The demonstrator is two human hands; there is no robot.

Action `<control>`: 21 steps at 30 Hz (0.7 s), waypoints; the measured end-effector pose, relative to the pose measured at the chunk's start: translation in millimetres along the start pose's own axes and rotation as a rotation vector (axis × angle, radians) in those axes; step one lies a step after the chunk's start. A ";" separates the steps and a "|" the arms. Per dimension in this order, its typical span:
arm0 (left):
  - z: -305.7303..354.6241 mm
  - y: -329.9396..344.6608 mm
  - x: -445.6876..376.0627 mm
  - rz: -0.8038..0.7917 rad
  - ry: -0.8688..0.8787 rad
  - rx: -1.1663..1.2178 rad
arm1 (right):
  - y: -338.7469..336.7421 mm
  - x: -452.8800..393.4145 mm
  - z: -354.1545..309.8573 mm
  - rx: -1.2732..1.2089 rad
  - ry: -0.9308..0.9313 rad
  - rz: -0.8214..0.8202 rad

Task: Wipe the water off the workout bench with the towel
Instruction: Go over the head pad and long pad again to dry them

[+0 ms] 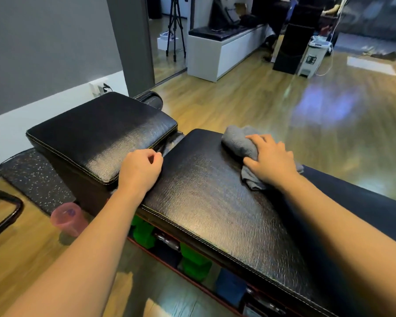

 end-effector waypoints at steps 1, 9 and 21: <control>-0.4 -0.2 0.1 0.002 -0.005 -0.001 | 2.1 -4.5 2.2 0.012 0.034 0.004; -0.7 -1.4 4.7 0.008 0.006 -0.022 | -10.2 98.9 -93.0 0.032 -0.353 -0.022; 2.7 -0.2 6.9 0.022 0.039 -0.081 | -14.4 103.9 -28.5 0.056 -0.222 -0.024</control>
Point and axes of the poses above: each hand's wrist, its own x-axis away from the middle knuckle, its own y-axis out of the palm, z = x × y, the point moved 7 cm from there along -x, towards the middle knuckle, and after that the axes turned 8 degrees about -y, right-handed, at the moved point
